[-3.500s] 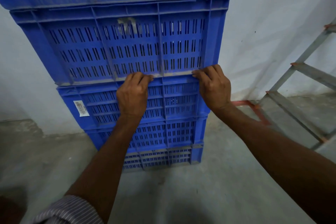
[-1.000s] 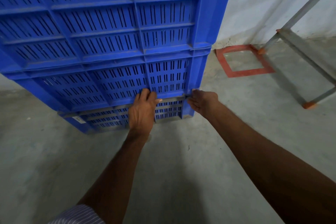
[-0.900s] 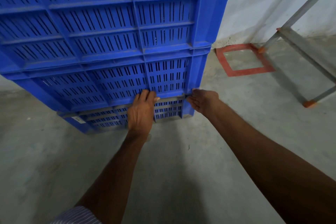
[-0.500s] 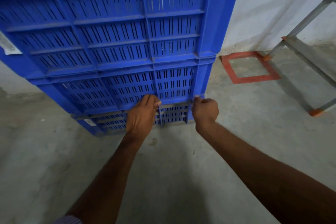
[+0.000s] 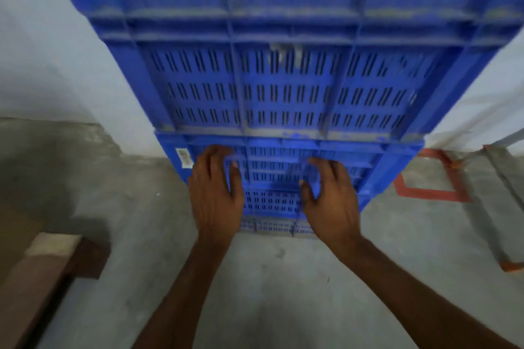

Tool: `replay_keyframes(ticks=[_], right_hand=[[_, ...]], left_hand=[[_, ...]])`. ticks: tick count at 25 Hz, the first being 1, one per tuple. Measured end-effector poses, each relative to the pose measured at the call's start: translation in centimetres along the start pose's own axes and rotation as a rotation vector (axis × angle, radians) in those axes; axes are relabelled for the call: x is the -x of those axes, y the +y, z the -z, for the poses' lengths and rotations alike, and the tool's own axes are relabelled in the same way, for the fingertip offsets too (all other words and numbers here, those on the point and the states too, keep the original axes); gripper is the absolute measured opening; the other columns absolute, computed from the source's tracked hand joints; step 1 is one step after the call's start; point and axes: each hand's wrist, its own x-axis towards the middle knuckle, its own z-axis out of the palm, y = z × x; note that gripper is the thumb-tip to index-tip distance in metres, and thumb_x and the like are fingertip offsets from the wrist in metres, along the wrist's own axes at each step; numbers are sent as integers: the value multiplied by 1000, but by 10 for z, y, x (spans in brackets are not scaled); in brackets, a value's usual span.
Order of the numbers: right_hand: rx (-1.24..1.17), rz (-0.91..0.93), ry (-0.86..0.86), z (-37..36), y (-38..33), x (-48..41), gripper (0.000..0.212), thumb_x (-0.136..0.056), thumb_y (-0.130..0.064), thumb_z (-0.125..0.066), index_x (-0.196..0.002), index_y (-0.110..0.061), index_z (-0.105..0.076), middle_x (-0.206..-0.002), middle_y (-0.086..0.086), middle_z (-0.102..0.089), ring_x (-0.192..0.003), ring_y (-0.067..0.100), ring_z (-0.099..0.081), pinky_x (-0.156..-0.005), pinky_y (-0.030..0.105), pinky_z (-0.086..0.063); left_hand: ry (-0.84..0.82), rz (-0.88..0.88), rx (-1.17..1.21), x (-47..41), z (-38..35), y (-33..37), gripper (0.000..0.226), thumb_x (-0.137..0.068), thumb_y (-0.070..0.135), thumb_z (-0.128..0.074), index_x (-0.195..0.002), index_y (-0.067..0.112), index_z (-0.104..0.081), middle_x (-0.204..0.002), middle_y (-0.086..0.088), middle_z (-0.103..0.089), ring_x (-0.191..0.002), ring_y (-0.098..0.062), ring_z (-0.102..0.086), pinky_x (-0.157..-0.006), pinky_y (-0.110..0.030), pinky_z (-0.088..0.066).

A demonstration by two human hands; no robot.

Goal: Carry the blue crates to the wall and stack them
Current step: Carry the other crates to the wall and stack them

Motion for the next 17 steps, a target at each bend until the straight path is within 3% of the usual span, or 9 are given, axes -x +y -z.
replay_keyframes(ticks=[7,12,15,17], right_hand=[[-3,439,22,131,-179,-86,30,-91,-6,-65,-120,-10,-68,-118,8,-63,-107,32,-56,-89,45,-48],[41,528,282,188,-307,-154,33,-93,-15,-65,-126,-12,-70,-133,11,-63,-118,37,-59,-99,46,-43],[263,409,173,196,-351,-198,38,-107,-34,-47,-135,-15,-63,-136,7,-62,-126,31,-55,-108,43,-35],[322,302,87,202,-373,-219,42,-110,-38,-35,-103,-18,-71,-98,5,-71,-94,31,-64,-91,43,-43]], left_hand=[[175,214,112,-136,129,66,20,-99,4,-59,-118,-1,-57,-121,-19,-51,-115,-31,-53,-99,-40,-46],[342,311,276,-258,198,81,29,-107,20,-49,-130,3,-53,-129,-14,-51,-115,-19,-55,-98,-28,-43],[202,504,491,-310,211,75,40,-107,47,-37,-128,24,-61,-127,4,-63,-116,-8,-60,-103,-33,-48],[11,651,597,-317,222,68,43,-100,64,-33,-105,37,-67,-105,11,-71,-102,-7,-66,-95,-41,-53]])
